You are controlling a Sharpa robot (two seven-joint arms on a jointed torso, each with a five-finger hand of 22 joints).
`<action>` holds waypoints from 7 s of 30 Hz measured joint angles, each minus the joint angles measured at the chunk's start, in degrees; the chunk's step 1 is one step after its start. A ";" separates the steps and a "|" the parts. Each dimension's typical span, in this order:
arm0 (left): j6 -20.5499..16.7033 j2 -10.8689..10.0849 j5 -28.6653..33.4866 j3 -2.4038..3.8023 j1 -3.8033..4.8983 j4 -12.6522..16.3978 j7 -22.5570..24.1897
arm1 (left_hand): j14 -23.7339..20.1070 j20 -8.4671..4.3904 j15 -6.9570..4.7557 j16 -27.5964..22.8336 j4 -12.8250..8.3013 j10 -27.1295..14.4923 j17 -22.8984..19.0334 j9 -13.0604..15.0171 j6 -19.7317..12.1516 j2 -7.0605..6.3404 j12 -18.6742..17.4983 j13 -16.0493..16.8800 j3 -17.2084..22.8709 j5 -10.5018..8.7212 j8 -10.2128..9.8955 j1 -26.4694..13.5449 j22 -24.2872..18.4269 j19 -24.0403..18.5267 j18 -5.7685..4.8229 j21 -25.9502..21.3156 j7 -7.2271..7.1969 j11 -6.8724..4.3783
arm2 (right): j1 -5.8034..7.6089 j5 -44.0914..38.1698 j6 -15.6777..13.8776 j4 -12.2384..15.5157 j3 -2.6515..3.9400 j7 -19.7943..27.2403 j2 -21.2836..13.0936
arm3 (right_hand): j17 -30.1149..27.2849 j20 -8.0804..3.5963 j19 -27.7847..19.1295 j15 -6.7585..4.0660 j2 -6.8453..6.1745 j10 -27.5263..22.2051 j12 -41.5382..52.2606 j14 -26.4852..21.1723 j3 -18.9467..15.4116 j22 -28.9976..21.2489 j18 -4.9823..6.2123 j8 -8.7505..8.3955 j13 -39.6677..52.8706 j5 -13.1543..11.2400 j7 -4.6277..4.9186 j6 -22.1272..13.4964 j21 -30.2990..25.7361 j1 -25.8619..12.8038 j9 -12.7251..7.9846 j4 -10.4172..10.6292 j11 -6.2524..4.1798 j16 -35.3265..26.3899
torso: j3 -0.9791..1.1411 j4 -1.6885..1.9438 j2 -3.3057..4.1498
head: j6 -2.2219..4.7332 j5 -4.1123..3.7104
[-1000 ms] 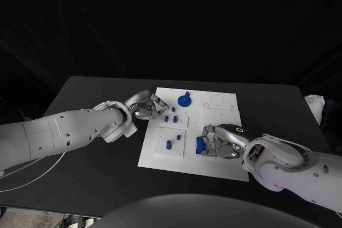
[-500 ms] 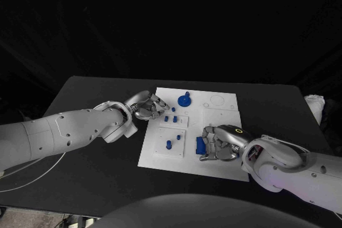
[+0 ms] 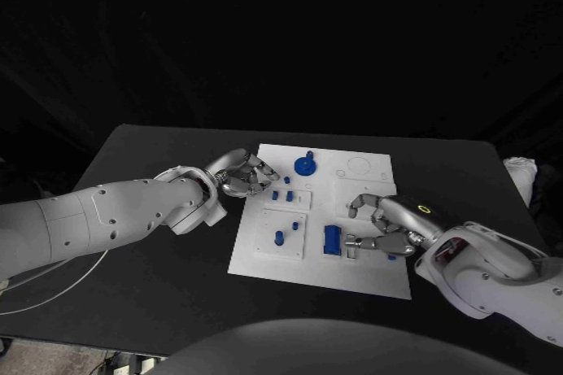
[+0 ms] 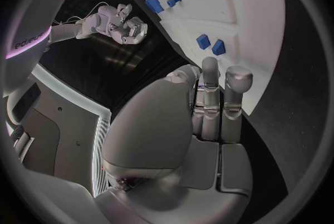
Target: Assemble the parts on the task board
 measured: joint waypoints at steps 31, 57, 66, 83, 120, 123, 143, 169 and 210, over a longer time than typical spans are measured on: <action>-0.27 0.22 0.36 0.00 -0.03 0.12 0.49 | 0.00 0.00 0.00 0.00 -0.15 0.40 0.00 0.05 0.00 0.00 0.22 0.00 0.15 0.00 0.23 0.00 0.00 0.00 -0.01 0.22 0.00 0.01 | 8.03 7.72 28.55 1.81 0.03 -28.14 -5.16 | -0.01 -2.22 -0.06 -2.80 9.32 0.01 0.00 -0.10 -6.69 -0.02 -0.88 -4.70 0.03 6.74 -5.25 30.01 2.96 -17.29 -7.17 0.35 -3.10 0.00 | -0.01 0.03 0.07 | 0.00 -1.51; -0.27 0.57 0.43 0.00 -0.04 -0.12 0.49 | 0.00 0.00 0.00 0.00 -0.15 0.40 -0.04 0.03 0.00 0.00 0.23 0.00 0.15 0.00 0.23 0.00 0.00 0.00 0.00 0.21 0.00 0.01 | 9.71 12.44 37.07 -2.21 0.01 -32.49 -0.17 | 0.03 -2.60 -0.09 -3.40 9.93 -0.10 0.00 0.11 -7.17 -0.03 -0.88 -8.22 0.03 5.02 -5.00 30.55 -0.79 -15.48 -3.30 -0.13 -3.80 0.00 | -0.01 -0.03 0.08 | 0.00 -1.68; -0.29 0.48 0.45 0.00 -0.04 -0.05 0.55 | 0.00 0.00 0.00 0.00 -0.15 0.40 -0.04 0.03 0.00 0.00 0.22 0.00 0.15 0.22 0.23 0.00 0.00 0.00 0.00 0.21 0.00 0.01 | 8.83 13.15 37.53 -3.34 0.00 -32.64 1.04 | 0.02 -2.59 -0.09 -3.38 10.44 0.11 0.00 0.09 -5.40 -0.04 -0.15 -11.74 0.03 3.96 -4.93 30.47 -3.76 -11.61 -2.93 -2.22 -3.59 0.00 | -0.01 -0.03 0.04 | 0.00 -1.63; -0.32 0.37 0.46 0.00 -0.04 0.08 0.57 | 0.00 0.00 0.00 0.00 -0.15 0.40 -0.04 0.07 0.00 0.00 0.22 0.00 0.15 0.22 0.23 0.00 0.00 0.00 0.00 0.21 0.00 0.01 | 8.22 15.04 38.06 -5.27 0.32 -32.69 2.25 | 0.01 -1.95 -0.72 -2.33 8.24 -0.06 0.00 -0.08 1.89 -0.04 0.05 -18.36 0.02 19.67 -3.32 31.18 -7.19 -7.62 -4.11 -4.41 -2.53 -0.33 | -0.01 -0.04 0.06 | 0.00 -1.40; -0.30 0.46 0.48 0.00 -0.05 -0.07 0.44 | 0.00 0.00 0.00 0.00 -0.15 0.40 -0.03 0.05 0.00 -0.23 0.22 0.00 0.15 0.22 0.23 0.23 0.04 0.00 0.00 0.21 0.00 0.01 | 9.90 34.49 30.75 -0.71 0.02 -31.99 -0.80 | -0.01 -1.74 -0.92 -2.35 3.18 -0.05 0.00 -0.10 14.52 -0.02 0.05 -27.15 0.01 32.46 -3.16 33.66 -9.19 -8.49 -8.13 -6.62 -2.51 -0.93 | -0.01 -0.03 0.04 | 0.00 -1.13; -0.29 0.50 0.48 0.00 -0.05 -0.15 0.41 | 0.00 0.00 0.00 0.00 -0.15 0.40 -0.03 0.05 0.00 -0.23 0.22 0.00 0.15 0.22 0.23 0.23 0.04 0.00 0.00 0.21 0.00 0.01 | 9.97 35.00 30.58 -0.69 0.02 -31.99 -0.14 | -0.01 -1.75 -0.92 -2.35 3.18 -0.05 0.00 -0.10 14.59 -0.01 0.05 -27.15 0.01 32.24 -3.16 33.66 -9.42 -8.50 -8.09 -6.68 -2.51 -1.11 | -0.01 -0.03 0.04 | 0.00 -1.11; -0.25 0.74 0.49 0.00 -0.06 -0.26 0.28 | 0.00 0.00 0.00 0.00 -0.15 0.40 -0.03 0.04 0.00 -0.23 0.22 0.00 0.15 0.22 0.23 0.23 0.03 0.00 -0.01 0.21 0.00 0.01 | 10.09 37.68 30.34 -3.96 0.03 -31.96 6.72 | -0.01 -1.54 -1.12 -2.36 2.91 -0.05 0.00 -0.10 15.54 -0.03 0.95 -27.39 0.01 30.69 -3.05 33.73 -9.90 -8.80 -7.75 -6.70 -2.51 -1.11 | -0.02 -0.03 0.05 | 0.01 -1.31; -0.13 0.89 0.49 0.00 -0.07 -0.28 0.15 | 0.00 0.00 0.00 0.00 -0.15 0.40 -0.08 0.04 0.00 -0.23 0.22 0.00 0.15 0.22 0.23 0.23 0.02 0.00 0.00 0.21 0.00 0.01 | 9.80 39.12 30.69 -6.37 0.02 -31.86 9.18 | 0.02 -1.34 -1.33 -2.16 2.81 -0.10 0.00 0.10 16.83 -0.04 0.95 -27.84 0.00 17.59 -3.24 33.08 -11.62 -12.14 -5.92 -7.34 -2.15 -1.78 | 0.00 -0.05 0.06 | 0.00 -1.28; 0.13 0.93 0.49 0.00 -0.11 -0.32 -0.13 | 0.00 0.00 0.00 0.00 0.01 0.40 -0.09 0.05 0.00 -0.23 0.22 0.00 0.31 0.22 0.23 0.23 0.00 0.00 0.00 0.21 0.00 0.01 | 9.11 39.15 31.65 -6.44 0.02 -31.90 8.35 | -0.01 -1.13 -1.54 -1.81 2.85 0.10 0.00 0.04 9.56 -0.01 0.95 -28.66 0.00 -10.54 -2.84 33.11 -14.77 -18.23 -4.05 -3.27 -1.95 -3.33 | 0.01 -0.04 0.04 | 0.01 -1.01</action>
